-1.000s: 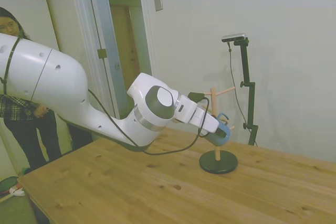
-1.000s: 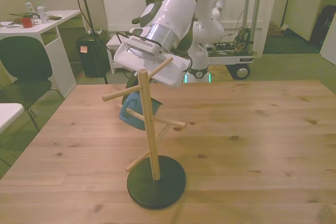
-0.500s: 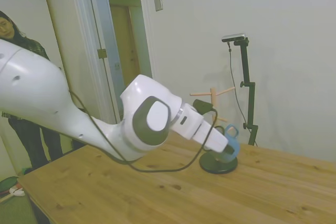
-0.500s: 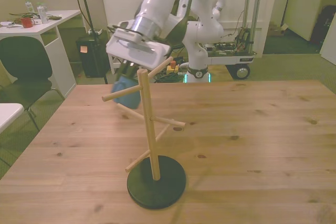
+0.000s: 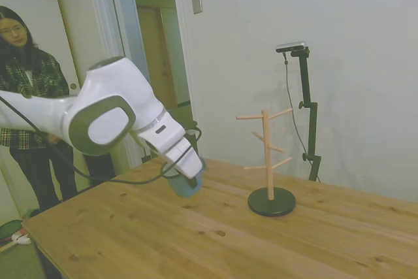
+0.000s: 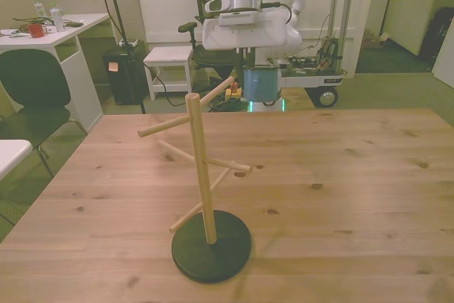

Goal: Unload the mug

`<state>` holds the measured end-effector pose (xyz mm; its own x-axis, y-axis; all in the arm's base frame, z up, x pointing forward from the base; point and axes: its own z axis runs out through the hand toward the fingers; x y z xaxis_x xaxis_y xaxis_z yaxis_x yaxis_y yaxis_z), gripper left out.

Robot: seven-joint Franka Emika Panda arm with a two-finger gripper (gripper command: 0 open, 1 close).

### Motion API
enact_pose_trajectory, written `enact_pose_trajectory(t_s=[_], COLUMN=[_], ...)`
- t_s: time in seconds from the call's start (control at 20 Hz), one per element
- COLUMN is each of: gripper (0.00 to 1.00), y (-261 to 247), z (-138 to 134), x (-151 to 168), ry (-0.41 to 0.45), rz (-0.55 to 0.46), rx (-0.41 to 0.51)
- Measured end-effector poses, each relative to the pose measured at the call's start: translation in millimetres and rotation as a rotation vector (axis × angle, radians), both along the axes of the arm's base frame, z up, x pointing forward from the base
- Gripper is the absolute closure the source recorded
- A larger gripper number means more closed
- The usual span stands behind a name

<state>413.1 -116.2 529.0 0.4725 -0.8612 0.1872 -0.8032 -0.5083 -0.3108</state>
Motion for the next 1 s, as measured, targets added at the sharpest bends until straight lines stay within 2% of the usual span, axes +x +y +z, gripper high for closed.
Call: enact_pose_trajectory(t_s=[0.1, 0.2, 0.3, 0.55, 1.0], gripper=[1.0, 1.0, 1.0, 1.0, 1.0], y=[10.5, 13.3, 9.6, -7.4, -14.6], z=[-14.5, -40.9, -64.1, -101.6, -129.7], x=[8.5, 24.5, 44.3, 79.1, 93.4], ry=[0.085, 0.174, 0.215, 0.175, 0.169], rz=[0.057, 0.102, 0.116, 0.098, 0.072], rx=[0.001, -0.013, -0.028, -0.062, -0.045])
